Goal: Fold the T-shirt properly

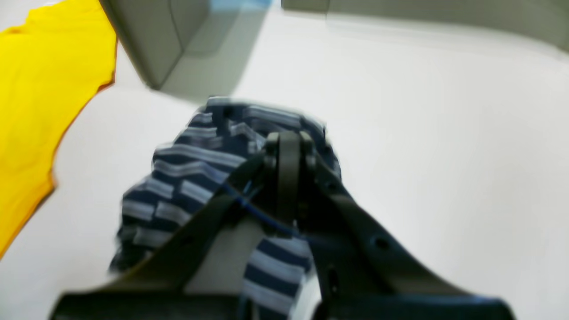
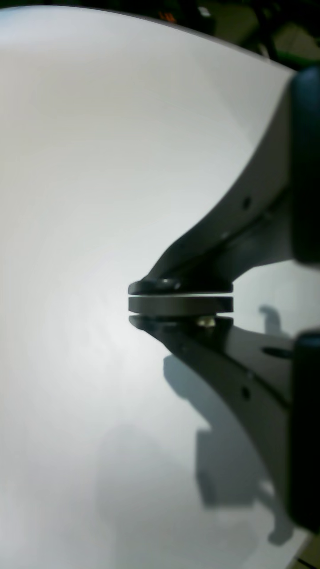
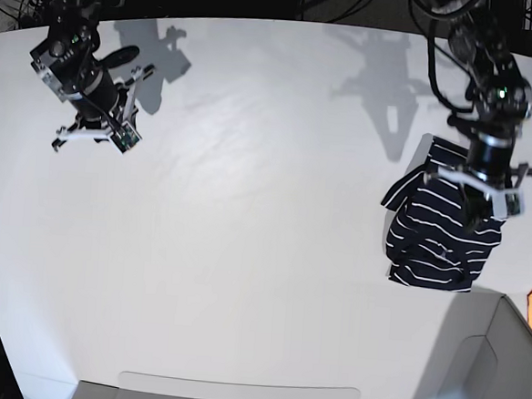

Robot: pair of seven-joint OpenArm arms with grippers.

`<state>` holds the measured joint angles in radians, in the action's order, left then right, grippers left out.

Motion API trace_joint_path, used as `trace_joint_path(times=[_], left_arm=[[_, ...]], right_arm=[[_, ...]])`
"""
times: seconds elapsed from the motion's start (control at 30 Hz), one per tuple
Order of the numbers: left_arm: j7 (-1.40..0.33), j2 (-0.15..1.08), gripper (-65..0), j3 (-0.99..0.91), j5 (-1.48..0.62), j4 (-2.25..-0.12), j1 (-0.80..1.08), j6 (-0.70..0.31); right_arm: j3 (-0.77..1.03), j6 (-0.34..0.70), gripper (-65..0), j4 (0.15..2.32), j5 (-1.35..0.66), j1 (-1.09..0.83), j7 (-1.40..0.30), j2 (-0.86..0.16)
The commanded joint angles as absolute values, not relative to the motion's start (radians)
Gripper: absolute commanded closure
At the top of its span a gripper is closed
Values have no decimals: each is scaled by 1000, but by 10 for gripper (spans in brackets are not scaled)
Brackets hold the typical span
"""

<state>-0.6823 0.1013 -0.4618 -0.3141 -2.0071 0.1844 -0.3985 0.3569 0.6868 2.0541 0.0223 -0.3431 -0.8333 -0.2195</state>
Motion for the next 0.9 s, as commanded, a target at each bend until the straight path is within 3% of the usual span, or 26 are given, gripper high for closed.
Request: trace_joint_path(times=[0.0,0.33,0.5,0.63,0.87], left_arm=[[-650,110,0,-464,-318,-2043,219,-395],[-644,117,0,-458,-318,-2046,564,-395],[-656,125,0,-458,-318,-2046,719,-395],[-656,142,0,-460,-318,-2043,849,-392],[-656,137,0,-437,-318,-1972,987,-392]], right_arm=[[377,698,0,2072,21,-364,-820,-219],[409,698,0,2072,18,-852,-562,-189],[449,698,0,2072,-136,-1046,-530,-196],[510,698,0,2069,-220,-1127,-565,-209],[521,698,0,1972,-219,-1153,-627,-346]])
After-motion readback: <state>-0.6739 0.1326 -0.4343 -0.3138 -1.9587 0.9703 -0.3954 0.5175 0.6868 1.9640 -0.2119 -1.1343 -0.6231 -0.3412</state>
